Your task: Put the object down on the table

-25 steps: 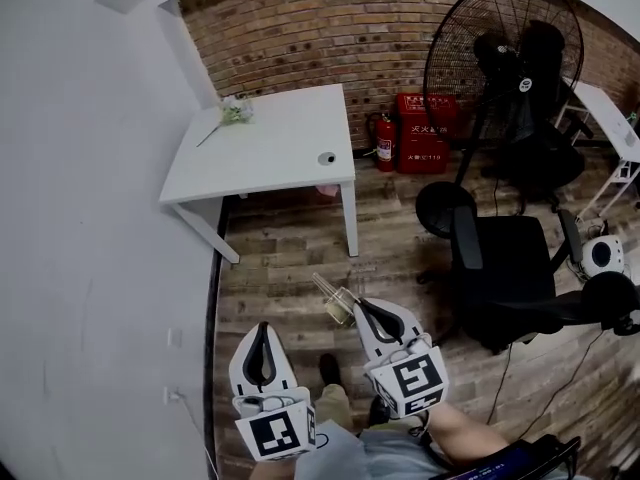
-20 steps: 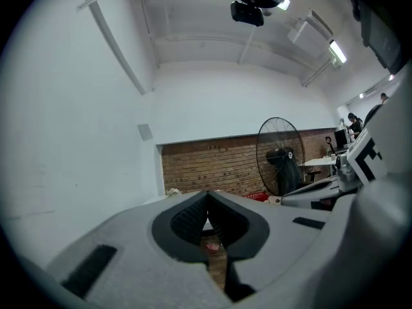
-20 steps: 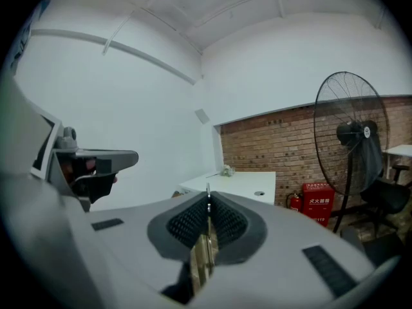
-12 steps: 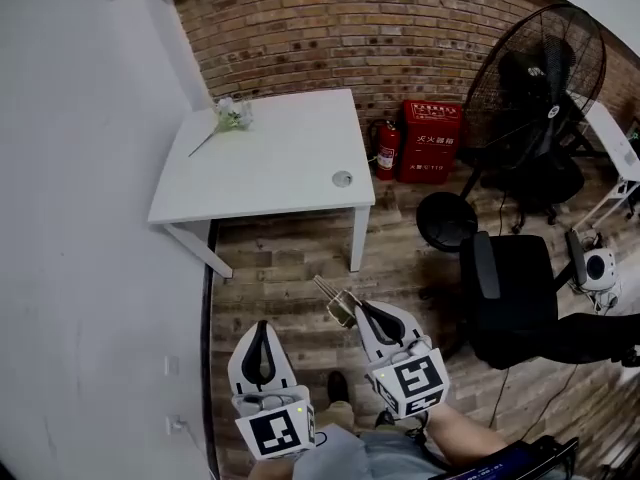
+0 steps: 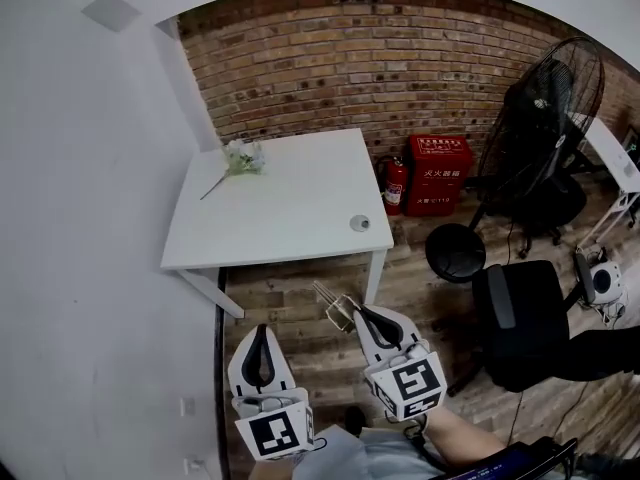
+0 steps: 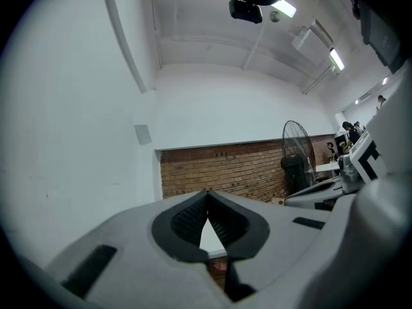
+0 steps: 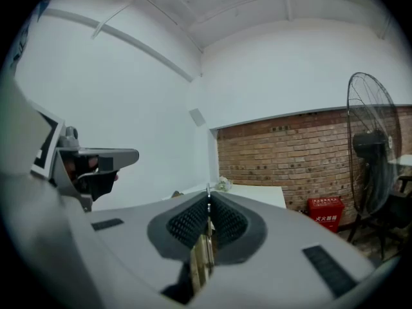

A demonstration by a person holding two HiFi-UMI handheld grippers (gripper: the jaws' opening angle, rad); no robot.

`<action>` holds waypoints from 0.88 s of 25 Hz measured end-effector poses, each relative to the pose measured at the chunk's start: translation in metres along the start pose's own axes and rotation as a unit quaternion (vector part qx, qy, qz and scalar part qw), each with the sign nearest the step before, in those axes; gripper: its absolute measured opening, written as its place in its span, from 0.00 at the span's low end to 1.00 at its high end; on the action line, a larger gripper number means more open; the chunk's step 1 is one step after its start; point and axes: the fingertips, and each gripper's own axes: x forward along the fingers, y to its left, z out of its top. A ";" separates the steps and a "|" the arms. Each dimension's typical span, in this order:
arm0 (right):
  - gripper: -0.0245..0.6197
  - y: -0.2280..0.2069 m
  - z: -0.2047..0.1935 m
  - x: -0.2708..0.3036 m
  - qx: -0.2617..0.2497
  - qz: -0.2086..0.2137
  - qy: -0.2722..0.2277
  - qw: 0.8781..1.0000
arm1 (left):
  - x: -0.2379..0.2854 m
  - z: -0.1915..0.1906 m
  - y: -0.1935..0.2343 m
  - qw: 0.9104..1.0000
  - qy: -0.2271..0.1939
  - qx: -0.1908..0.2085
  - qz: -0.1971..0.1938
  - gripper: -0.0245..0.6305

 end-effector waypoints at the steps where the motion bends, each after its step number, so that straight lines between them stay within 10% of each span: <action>1: 0.06 0.000 0.003 0.004 -0.002 -0.001 -0.003 1.000 | 0.003 0.001 0.003 1.000 -0.003 0.000 0.000 0.05; 22: 0.06 -0.039 -0.024 0.078 0.018 -0.001 0.020 1.000 | 0.080 -0.048 0.007 0.999 0.045 0.007 -0.015 0.05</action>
